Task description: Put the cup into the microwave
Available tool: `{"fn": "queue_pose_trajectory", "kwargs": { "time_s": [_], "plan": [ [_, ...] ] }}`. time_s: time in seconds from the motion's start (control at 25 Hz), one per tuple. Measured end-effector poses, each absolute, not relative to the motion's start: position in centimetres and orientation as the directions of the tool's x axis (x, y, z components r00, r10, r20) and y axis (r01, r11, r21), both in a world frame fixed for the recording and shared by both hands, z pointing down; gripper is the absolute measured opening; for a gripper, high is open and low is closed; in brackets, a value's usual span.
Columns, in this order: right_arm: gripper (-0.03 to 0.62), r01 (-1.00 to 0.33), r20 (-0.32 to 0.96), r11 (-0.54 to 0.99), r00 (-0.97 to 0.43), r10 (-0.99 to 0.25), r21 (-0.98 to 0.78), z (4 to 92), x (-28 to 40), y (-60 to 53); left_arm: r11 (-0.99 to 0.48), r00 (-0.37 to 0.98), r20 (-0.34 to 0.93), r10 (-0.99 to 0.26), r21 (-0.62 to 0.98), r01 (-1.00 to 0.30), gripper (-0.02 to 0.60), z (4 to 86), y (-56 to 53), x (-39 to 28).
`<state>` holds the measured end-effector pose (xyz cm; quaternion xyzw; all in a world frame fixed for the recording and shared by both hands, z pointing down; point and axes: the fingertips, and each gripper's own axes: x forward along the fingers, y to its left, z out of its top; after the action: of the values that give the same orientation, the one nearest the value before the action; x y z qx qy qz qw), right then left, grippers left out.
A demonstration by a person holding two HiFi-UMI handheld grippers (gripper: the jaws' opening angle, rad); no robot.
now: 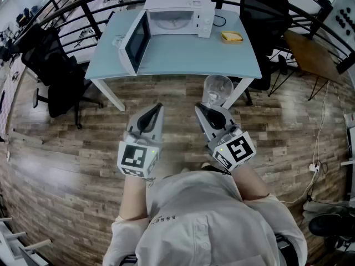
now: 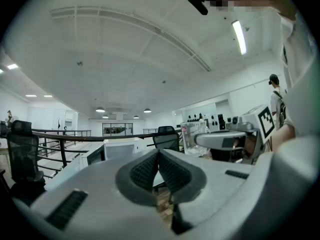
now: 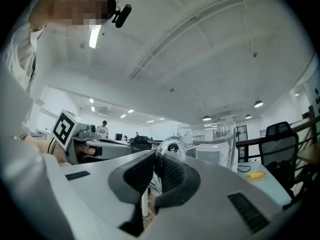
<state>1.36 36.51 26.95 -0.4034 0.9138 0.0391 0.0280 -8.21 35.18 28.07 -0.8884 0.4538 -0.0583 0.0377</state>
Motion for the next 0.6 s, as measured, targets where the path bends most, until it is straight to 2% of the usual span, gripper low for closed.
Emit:
{"fn": "queue_pose_trajectory", "kwargs": {
  "time_s": [0.6],
  "plan": [
    [0.021, -0.747, -0.089, 0.665, -0.663, -0.743, 0.013, 27.3, 0.5, 34.9, -0.588, 0.584, 0.07, -0.809, -0.109, -0.801, 0.003, 28.6, 33.3, -9.7]
  ]
}}
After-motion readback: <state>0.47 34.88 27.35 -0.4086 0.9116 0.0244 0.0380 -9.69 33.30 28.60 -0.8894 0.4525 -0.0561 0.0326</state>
